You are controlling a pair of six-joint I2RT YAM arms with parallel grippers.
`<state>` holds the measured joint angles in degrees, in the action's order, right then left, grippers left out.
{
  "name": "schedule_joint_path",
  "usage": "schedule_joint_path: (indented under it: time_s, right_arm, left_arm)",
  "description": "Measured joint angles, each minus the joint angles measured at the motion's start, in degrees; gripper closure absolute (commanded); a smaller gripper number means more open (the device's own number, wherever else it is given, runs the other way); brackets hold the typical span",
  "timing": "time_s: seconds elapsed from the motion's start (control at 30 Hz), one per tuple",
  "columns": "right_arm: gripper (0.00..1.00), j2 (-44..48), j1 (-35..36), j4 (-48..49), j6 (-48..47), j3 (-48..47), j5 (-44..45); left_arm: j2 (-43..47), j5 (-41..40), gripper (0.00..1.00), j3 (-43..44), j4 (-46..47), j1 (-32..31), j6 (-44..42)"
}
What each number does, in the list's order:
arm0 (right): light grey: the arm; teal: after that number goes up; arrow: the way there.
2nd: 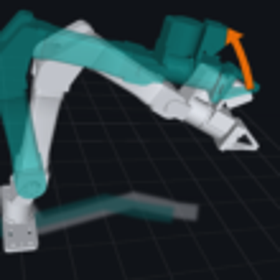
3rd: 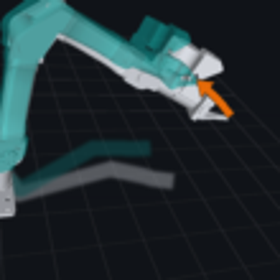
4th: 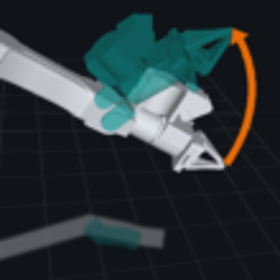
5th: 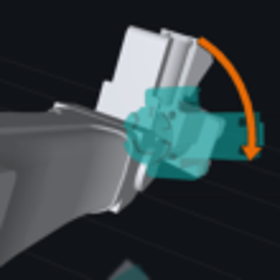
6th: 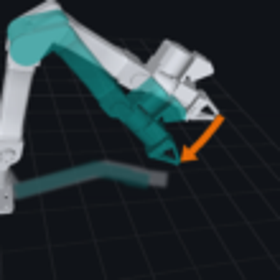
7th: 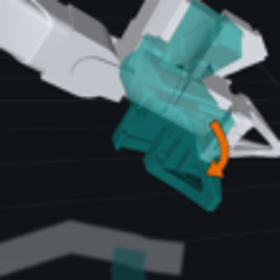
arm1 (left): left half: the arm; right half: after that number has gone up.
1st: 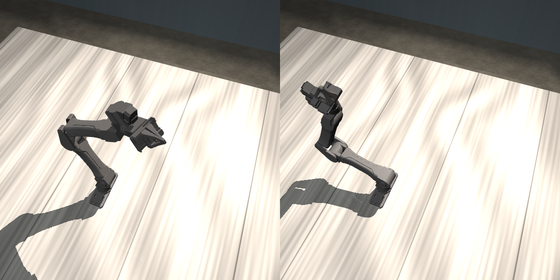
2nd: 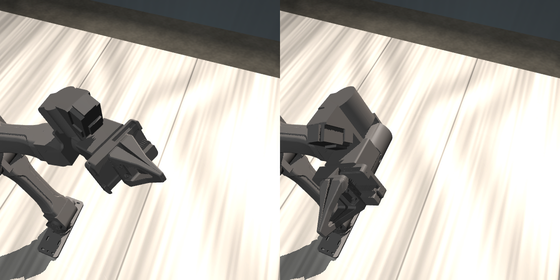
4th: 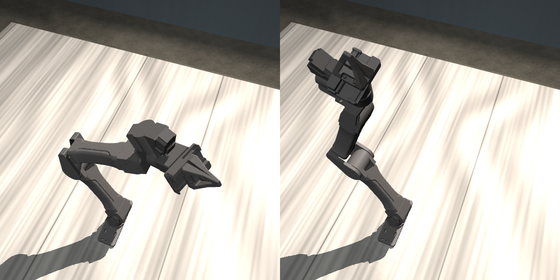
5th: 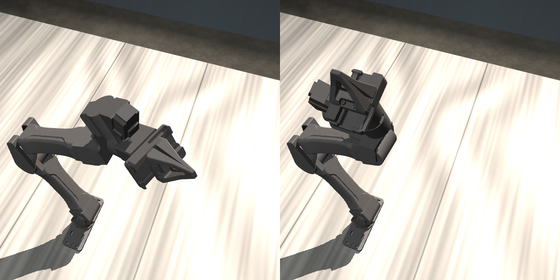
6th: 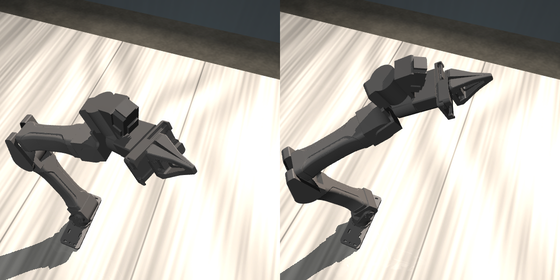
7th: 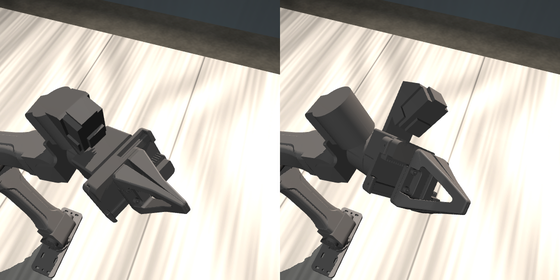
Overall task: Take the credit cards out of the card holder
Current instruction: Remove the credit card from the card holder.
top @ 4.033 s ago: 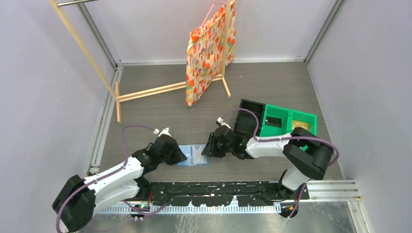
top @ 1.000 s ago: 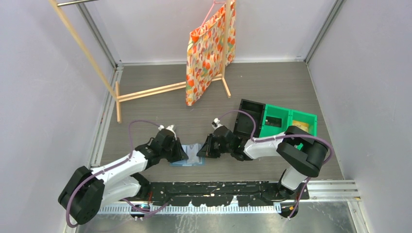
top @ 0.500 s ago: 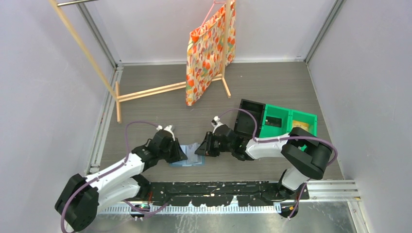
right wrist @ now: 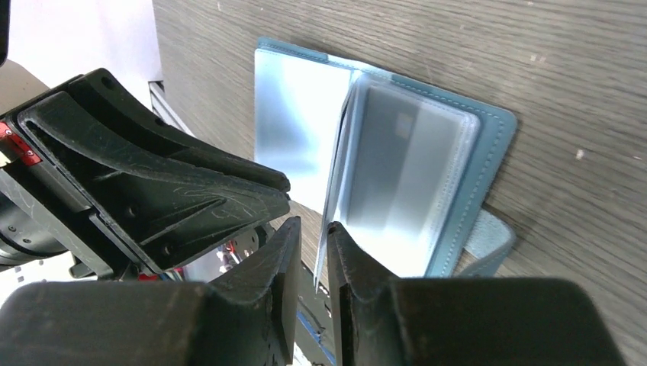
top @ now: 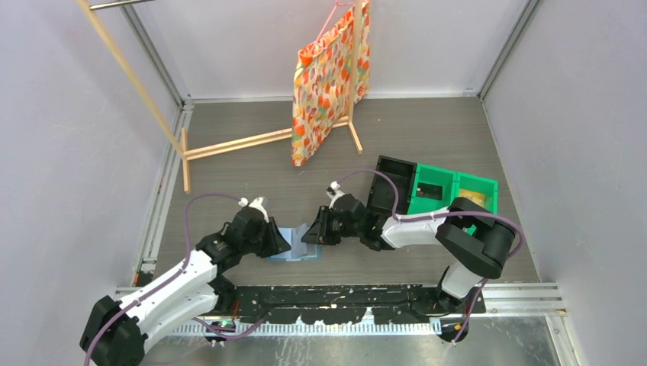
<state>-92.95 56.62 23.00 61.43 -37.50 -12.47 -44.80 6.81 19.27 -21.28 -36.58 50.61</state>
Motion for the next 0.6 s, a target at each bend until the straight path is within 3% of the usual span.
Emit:
schedule_joint_path:
  time_s: [0.33, 0.6]
  right_arm:
    - [0.78, -0.87, 1.05, 0.11, 0.0, -3.13, -0.68]
    - [0.72, -2.93, 1.09, 0.13, 0.33, -3.76, -1.2]
  left_arm:
    - [1.81, -0.83, 0.83, -3.06, 0.04, 2.56, 0.42]
    - [2.08, -1.22, 0.83, -6.1, 3.91, 4.17, 1.51]
